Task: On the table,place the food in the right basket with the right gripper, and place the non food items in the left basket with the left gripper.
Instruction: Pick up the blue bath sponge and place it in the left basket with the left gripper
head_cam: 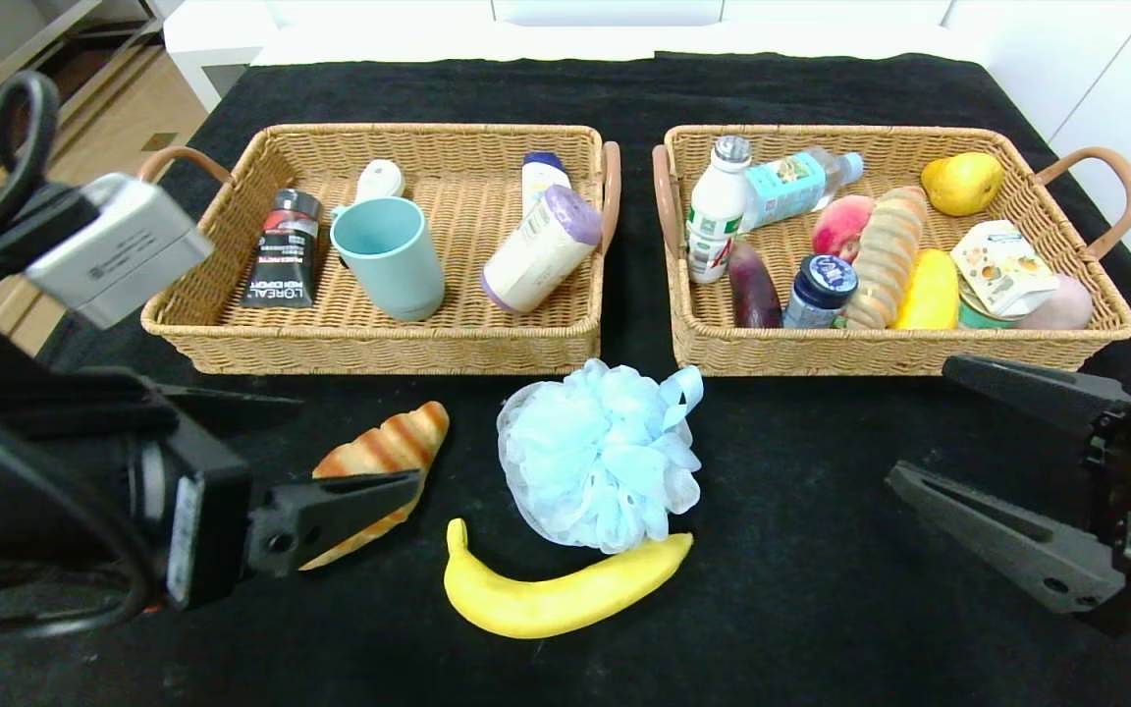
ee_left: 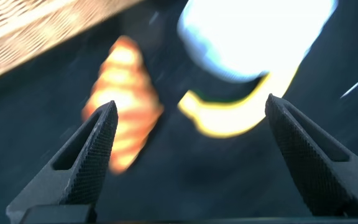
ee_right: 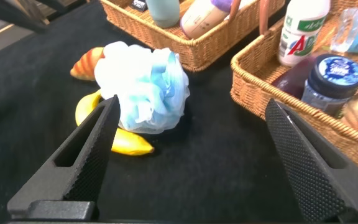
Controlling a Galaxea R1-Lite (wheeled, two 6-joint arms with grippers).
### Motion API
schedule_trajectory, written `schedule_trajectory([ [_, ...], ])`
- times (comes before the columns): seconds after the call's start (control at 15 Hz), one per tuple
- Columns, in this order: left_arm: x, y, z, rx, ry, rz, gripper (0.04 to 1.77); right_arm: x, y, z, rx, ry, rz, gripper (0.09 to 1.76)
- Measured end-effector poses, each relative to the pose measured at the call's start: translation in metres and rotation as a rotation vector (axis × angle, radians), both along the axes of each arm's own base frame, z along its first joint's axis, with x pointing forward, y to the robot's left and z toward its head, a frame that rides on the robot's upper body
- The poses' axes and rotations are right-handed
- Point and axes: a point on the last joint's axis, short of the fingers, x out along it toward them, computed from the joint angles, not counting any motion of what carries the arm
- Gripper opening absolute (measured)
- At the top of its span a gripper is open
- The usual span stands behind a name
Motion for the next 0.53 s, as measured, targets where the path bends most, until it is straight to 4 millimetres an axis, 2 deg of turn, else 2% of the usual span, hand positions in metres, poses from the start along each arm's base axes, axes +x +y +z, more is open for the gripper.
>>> schedule_trajectory([
  [0.27, 0.033, -0.048, 0.018, -0.084, 0.036, 0.027, 1.72, -0.001, -0.002, 0.004, 0.007, -0.016, -0.01, 1.7],
  [0.53, 0.053, -0.086, 0.019, -0.095, 0.085, 0.072, 1.72, -0.002, -0.003, 0.005, 0.01, -0.023, -0.012, 1.7],
])
